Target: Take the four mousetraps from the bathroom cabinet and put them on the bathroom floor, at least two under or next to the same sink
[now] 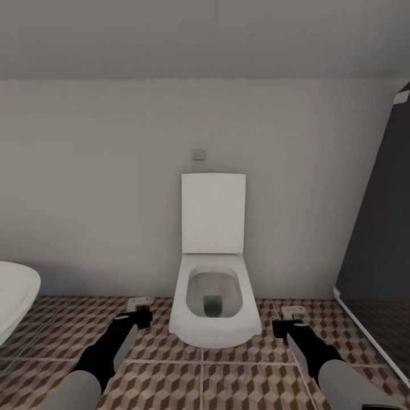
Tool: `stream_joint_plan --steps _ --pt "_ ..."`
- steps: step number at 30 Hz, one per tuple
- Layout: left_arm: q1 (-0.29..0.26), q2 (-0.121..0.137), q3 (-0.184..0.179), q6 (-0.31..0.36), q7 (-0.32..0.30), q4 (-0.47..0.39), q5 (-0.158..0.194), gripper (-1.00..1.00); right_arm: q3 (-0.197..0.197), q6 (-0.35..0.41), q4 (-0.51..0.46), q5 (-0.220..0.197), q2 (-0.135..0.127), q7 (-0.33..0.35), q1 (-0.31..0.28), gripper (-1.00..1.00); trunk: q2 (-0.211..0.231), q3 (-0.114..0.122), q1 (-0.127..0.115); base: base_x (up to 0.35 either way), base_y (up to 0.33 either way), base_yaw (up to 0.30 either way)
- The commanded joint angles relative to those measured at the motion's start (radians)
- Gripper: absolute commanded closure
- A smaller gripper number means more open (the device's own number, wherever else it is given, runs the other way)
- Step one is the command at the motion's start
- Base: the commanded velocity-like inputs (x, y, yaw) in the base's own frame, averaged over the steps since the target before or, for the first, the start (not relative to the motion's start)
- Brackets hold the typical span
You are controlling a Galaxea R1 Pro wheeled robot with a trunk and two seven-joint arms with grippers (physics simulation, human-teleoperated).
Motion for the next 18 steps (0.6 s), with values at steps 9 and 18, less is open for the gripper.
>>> stream_joint_plan --steps 9,18 --pt "0.000 -0.001 -0.004 0.004 0.012 -0.002 0.009 1.00 -0.002 -0.018 -0.003 0.003 -0.004 0.003 0.000 1.00 0.000 -0.001 0.000 0.321 0.000 0.000" --pt "0.000 0.001 -0.004 0.003 0.015 -0.003 0.009 1.00 0.000 -0.019 -0.003 0.003 -0.005 0.008 0.000 1.00 0.000 -0.001 0.000 0.315 0.000 0.000"
